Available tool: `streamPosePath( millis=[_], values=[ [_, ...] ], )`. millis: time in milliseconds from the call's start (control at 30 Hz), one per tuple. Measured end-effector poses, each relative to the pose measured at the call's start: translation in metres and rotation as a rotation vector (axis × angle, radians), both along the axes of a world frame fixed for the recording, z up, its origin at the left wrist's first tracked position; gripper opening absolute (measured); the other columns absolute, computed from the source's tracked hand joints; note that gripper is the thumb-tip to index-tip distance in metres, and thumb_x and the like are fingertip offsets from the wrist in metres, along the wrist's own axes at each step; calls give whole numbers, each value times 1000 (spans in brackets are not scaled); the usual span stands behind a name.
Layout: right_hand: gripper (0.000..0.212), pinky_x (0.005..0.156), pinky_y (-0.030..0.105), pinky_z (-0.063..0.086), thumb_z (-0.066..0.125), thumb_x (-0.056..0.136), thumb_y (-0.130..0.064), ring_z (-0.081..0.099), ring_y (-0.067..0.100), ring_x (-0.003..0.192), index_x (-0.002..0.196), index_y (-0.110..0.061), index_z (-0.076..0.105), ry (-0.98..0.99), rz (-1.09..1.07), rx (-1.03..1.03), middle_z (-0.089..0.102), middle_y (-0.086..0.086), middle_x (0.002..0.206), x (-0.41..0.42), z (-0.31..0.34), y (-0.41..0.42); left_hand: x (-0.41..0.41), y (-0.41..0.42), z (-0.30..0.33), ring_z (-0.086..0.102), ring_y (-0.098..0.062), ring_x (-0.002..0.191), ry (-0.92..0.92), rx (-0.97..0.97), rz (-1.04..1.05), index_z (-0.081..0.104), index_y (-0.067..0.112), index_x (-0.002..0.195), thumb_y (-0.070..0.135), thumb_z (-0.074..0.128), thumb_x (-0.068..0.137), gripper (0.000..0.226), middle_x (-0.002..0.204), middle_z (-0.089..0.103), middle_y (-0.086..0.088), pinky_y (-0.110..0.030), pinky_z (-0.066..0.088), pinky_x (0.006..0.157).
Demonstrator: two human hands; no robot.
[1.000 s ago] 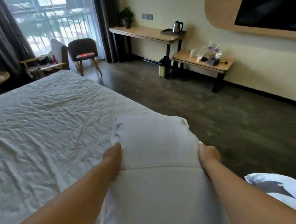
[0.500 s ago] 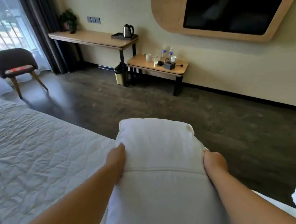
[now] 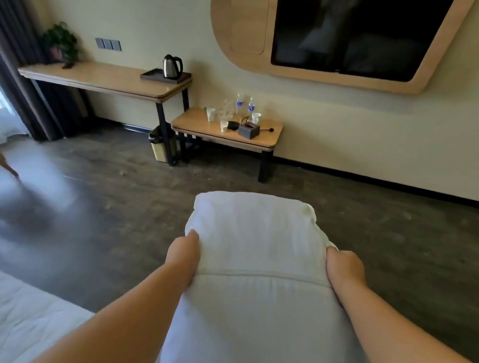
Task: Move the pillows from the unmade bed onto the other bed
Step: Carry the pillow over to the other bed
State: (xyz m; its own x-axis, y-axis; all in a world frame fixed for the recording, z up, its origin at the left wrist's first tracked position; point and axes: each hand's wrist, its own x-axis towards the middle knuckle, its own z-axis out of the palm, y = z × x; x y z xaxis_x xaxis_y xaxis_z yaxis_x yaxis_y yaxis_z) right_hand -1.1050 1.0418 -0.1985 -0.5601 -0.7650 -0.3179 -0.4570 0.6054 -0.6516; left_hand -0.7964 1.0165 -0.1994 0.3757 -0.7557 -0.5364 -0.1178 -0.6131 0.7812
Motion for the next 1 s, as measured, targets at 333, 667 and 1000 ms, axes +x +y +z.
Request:
streamPosePath(
  millis=[333, 667, 1000],
  values=[
    [46, 75, 38, 45, 40, 100, -37, 57, 32, 82, 105, -5, 73, -30, 302, -9, 66, 15, 97, 10, 15, -280, 13, -184, 21, 56, -30, 96, -57, 48, 233, 54, 5, 132, 47, 37, 99, 56, 105, 60, -8, -40, 42, 85],
    [46, 78, 36, 46, 41, 101, -39, 59, 32, 87, 99, -7, 74, -17, 610, -12, 69, 15, 100, 194, 9, -504, 160, -322, 11, 55, -32, 94, -52, 17, 581, 59, 3, 123, 40, 40, 99, 48, 92, 59, -6, -39, 42, 88],
    [50, 84, 41, 50, 40, 97, -45, 62, 37, 90, 91, -9, 74, -36, 839, -74, 70, 15, 98, 421, 37, -681, 345, -443, 35, 57, -39, 112, -89, -11, 796, 58, -1, 128, 42, 37, 100, 55, 122, 63, -20, -40, 42, 98]
  ],
)
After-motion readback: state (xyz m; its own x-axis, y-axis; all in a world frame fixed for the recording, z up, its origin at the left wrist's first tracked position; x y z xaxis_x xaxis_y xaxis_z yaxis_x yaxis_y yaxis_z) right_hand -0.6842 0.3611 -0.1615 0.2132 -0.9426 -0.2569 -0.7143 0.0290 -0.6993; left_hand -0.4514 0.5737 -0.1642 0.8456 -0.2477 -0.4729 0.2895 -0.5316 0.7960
